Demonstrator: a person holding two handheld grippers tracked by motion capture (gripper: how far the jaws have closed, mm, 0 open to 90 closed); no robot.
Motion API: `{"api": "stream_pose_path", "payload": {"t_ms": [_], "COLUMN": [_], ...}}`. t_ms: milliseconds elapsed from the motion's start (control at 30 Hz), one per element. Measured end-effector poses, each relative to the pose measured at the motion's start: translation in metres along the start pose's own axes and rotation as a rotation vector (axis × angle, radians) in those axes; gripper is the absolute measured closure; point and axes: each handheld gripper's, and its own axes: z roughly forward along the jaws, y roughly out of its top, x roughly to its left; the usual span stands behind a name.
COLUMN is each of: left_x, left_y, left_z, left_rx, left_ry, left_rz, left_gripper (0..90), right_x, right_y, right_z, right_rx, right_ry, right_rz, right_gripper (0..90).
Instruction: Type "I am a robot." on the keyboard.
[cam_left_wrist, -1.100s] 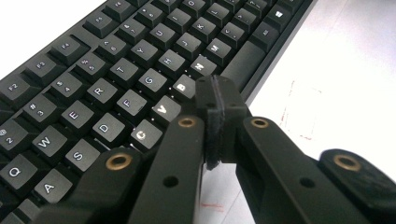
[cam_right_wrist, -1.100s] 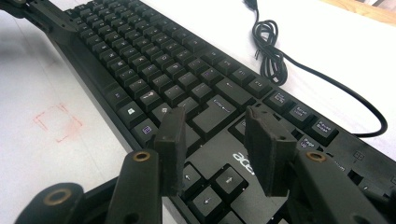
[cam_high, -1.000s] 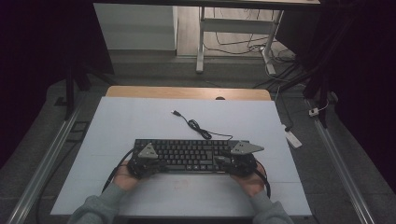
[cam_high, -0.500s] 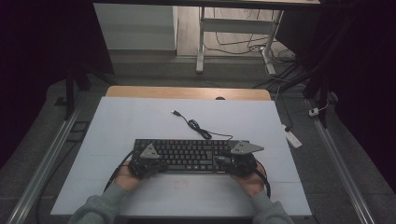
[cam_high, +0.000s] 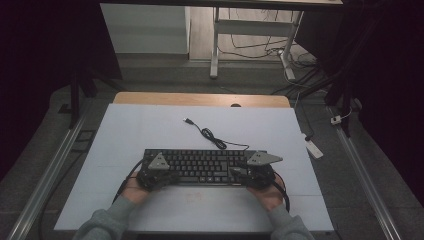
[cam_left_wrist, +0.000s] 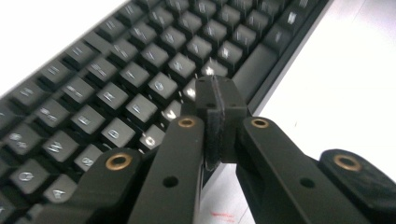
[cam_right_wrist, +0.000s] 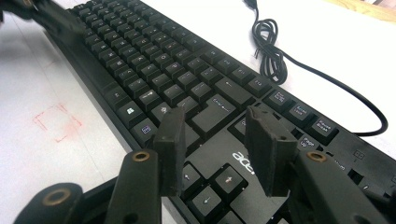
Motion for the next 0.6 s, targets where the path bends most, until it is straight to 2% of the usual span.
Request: {"api": "stream_pose_path", "payload": {"t_ms": [133,233,333,433,600], "left_x": [0.006,0.011,0.017,0.022,0.026], "left_y": [0.001,0.001,0.0,-0.001,0.0], "left_z": [-0.01,-0.015,-0.02,-0.025,-0.029], "left_rx": [-0.049,-0.069,-0.083,-0.094,-0.1], "left_ry": [0.004,0.012,0.052,0.062,0.06], "left_rz": [-0.04,-0.071,-0.123,-0.148,-0.158], "left_gripper": [73.4,58.7,46.5,42.3,39.8], "right_x": [0.0,0.0,0.0,-0.001,-0.001], "right_y": [0.0,0.0,0.0,-0.001,-0.001], "right_z": [0.0,0.0,0.0,0.0,0.001], "right_rx": [0.001,0.004,0.003,0.006,0.008], "right_ry": [0.001,0.0,0.001,-0.001,0.001], "right_rz": [0.003,0.002,0.004,0.003,0.005], "right_gripper": [58.3,58.2,58.1,58.0,57.8]}}
